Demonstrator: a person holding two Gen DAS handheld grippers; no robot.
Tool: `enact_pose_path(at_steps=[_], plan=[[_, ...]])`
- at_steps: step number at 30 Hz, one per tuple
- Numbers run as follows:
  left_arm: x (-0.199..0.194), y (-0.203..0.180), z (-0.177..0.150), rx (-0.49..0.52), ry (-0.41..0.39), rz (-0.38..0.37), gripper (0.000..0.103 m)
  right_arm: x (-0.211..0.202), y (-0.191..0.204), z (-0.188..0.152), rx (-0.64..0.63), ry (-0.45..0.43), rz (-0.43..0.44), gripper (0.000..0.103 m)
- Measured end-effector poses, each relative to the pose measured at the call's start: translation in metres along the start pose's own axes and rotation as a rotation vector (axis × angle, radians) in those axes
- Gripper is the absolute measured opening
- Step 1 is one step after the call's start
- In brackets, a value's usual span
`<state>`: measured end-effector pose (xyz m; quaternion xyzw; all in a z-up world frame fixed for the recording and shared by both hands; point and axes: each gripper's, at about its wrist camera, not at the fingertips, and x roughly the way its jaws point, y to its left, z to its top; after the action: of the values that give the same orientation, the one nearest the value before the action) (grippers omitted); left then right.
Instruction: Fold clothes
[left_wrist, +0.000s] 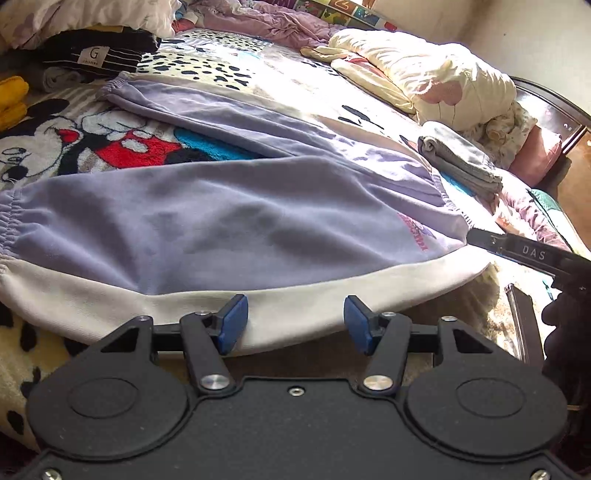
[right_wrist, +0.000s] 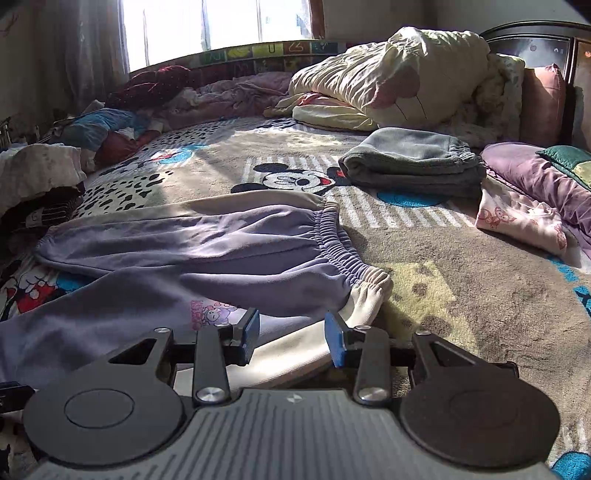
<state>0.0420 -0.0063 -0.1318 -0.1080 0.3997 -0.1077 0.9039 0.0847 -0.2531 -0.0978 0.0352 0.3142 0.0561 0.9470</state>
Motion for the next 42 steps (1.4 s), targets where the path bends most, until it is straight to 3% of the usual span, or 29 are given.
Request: enact_pose_path(at_steps=[3, 5, 7, 14, 23, 26, 28, 29, 32, 39, 42], plan=[[-0.006, -0.009, -0.007, 0.059, 0.018, -0.025, 0.056, 0.007, 0.029, -0.019, -0.109, 0.068, 0.087, 0.036], [-0.012, -0.002, -0.006, 0.017, 0.016, -0.035, 0.056, 0.009, 0.040, -0.037, -0.162, 0.139, 0.062, 0.036], [-0.021, 0.011, -0.003, -0.037, -0.022, -0.008, 0.056, -0.001, 0.040, -0.046, -0.182, 0.125, 0.047, 0.037], [-0.033, 0.043, 0.009, -0.172, -0.102, 0.024, 0.056, -0.017, 0.025, -0.029, -0.094, 0.070, 0.047, 0.036], [-0.023, 0.025, 0.000, -0.131, -0.074, -0.040, 0.056, 0.004, -0.001, 0.007, 0.023, -0.049, 0.032, 0.036], [-0.015, 0.020, -0.004, -0.104, -0.050, -0.045, 0.056, 0.033, -0.025, 0.010, 0.098, -0.029, -0.025, 0.036], [-0.013, 0.020, -0.007, -0.096, -0.049, -0.044, 0.056, 0.055, -0.043, 0.004, 0.144, 0.043, -0.103, 0.036], [-0.013, 0.021, -0.007, -0.097, -0.050, -0.048, 0.056, 0.060, -0.054, 0.001, 0.188, 0.072, -0.118, 0.027], [-0.018, 0.026, -0.003, -0.124, -0.060, -0.060, 0.056, 0.051, -0.067, -0.005, 0.238, 0.058, -0.103, 0.020], [-0.038, 0.061, 0.013, -0.223, -0.187, 0.071, 0.056, 0.038, -0.055, -0.003, 0.192, 0.036, -0.171, 0.020], [-0.035, 0.084, 0.015, -0.295, -0.175, 0.151, 0.056, 0.031, -0.043, -0.002, 0.149, -0.016, -0.139, 0.023]])
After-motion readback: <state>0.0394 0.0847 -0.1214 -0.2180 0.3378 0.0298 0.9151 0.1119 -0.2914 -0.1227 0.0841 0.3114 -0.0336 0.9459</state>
